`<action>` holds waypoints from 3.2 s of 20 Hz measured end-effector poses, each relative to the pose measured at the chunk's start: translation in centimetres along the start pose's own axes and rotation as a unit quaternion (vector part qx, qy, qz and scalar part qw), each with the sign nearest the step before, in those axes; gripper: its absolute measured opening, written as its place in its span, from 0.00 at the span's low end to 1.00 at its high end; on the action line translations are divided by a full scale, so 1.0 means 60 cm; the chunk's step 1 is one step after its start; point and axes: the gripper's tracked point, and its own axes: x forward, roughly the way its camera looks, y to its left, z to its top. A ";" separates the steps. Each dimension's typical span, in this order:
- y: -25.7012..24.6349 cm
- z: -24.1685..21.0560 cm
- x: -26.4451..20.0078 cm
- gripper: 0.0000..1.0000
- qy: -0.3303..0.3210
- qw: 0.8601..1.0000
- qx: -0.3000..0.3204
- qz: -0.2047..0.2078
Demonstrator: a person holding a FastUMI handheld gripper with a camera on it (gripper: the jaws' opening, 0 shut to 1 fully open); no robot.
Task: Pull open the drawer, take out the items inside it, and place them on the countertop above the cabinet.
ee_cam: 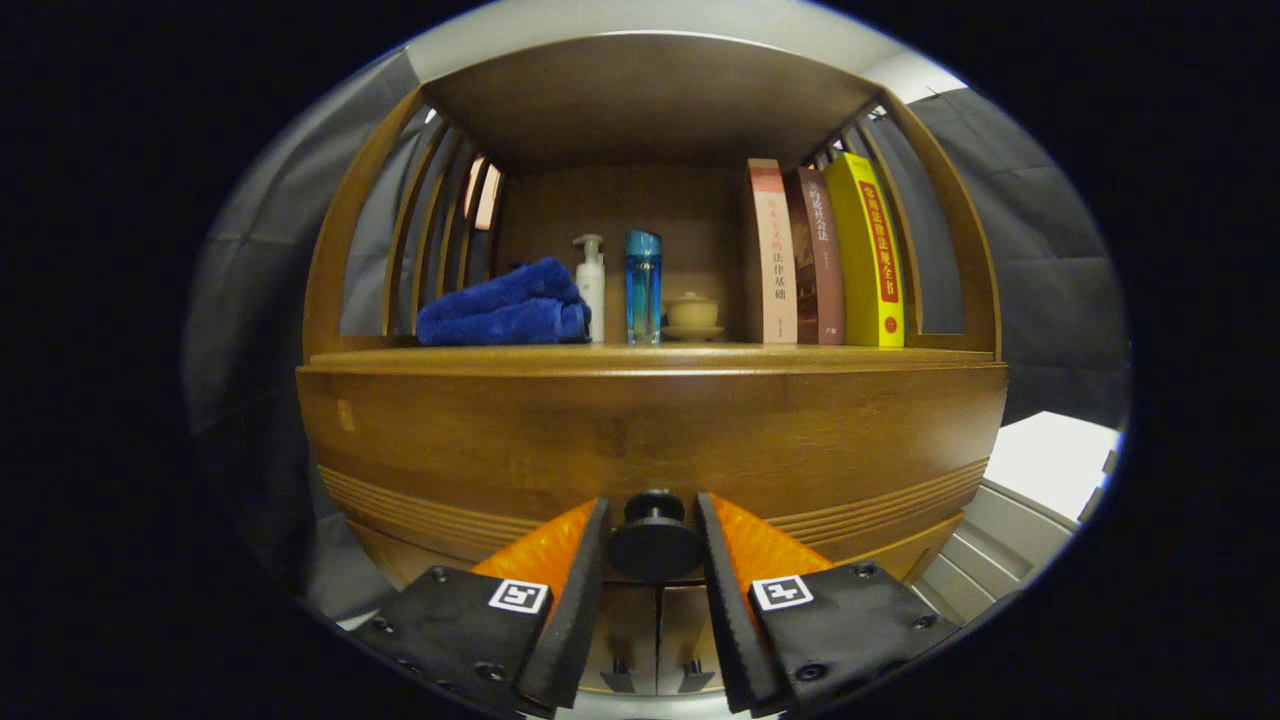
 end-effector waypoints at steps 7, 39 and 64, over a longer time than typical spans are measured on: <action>-0.005 0.004 0.000 0.44 0.007 1.000 0.015 -0.005; -0.001 -0.006 -0.282 0.42 0.046 0.998 0.038 -0.007; 0.020 0.382 -0.113 0.98 0.018 0.994 -0.064 0.082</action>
